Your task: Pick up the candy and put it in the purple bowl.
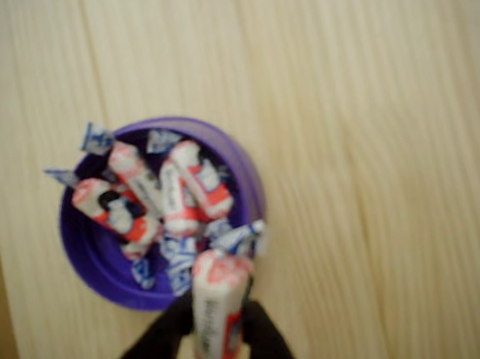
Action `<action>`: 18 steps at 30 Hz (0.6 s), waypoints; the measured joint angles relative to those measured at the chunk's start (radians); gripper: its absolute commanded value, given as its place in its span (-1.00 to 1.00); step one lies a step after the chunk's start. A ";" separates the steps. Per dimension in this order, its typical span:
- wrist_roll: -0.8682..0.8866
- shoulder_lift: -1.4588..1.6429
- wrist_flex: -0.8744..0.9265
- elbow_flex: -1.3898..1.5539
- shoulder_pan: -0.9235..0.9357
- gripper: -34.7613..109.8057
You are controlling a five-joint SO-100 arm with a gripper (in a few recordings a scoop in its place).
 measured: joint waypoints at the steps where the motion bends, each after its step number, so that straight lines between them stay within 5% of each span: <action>1: 0.000 0.009 -0.009 0.009 -0.011 -0.53; 18: 0.054 0.066 -0.210 0.129 -0.212 -0.53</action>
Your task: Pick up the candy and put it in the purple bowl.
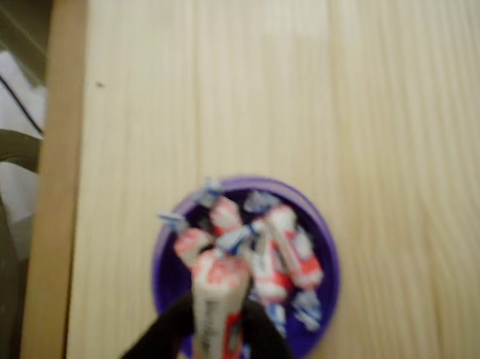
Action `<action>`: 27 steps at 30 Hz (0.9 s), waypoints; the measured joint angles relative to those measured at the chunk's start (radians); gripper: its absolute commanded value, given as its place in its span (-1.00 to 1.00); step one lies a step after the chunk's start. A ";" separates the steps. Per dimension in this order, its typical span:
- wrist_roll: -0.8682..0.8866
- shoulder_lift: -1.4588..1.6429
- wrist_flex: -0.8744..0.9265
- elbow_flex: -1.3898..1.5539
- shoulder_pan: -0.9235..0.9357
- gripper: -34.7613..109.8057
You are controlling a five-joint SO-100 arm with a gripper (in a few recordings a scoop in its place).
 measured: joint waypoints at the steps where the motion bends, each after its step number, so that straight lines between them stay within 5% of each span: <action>1: -0.003 0.000 -0.021 0.014 -0.014 -0.53; 27: 0.054 -0.104 -0.207 0.055 0.021 -0.39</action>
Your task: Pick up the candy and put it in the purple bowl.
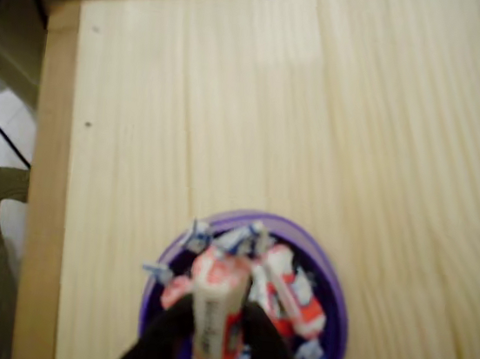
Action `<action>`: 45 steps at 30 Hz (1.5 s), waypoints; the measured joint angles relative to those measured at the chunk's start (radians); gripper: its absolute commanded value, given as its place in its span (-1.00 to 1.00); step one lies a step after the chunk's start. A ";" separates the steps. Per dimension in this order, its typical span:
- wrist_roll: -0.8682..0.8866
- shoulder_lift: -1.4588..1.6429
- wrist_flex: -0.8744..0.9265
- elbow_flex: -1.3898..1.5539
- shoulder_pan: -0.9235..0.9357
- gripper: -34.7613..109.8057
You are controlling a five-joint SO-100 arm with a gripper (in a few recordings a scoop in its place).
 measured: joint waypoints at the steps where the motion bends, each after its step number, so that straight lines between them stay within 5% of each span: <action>1: -0.005 -0.002 0.002 0.005 -0.003 -0.38; 16: -0.020 0.133 0.063 0.109 0.060 -0.31; 19: -0.051 0.206 0.110 0.109 0.095 -0.52; 25: -0.061 0.245 0.184 0.083 0.202 -0.53; 45: -0.164 0.314 0.207 0.063 1.270 -0.53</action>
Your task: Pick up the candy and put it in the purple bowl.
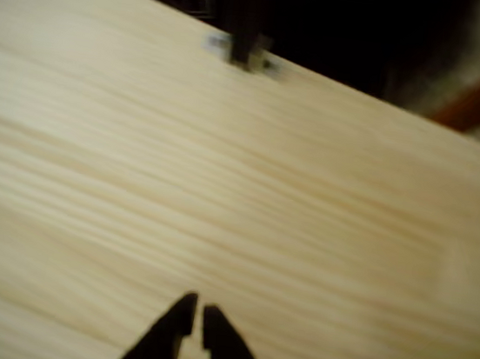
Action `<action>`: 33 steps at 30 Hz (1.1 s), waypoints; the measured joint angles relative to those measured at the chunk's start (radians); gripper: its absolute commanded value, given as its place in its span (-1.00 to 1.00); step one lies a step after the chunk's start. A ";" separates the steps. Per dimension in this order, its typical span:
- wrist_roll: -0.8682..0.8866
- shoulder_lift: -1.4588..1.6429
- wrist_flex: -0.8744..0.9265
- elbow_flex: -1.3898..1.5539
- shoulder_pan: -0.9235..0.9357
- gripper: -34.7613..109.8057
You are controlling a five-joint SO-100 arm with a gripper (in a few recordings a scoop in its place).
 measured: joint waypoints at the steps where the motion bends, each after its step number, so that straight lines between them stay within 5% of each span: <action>1: 0.003 0.009 0.000 0.021 0.026 -0.53; 14: 0.057 0.503 0.091 0.402 0.176 -0.53; 33: 0.074 0.532 0.091 0.451 0.189 -0.53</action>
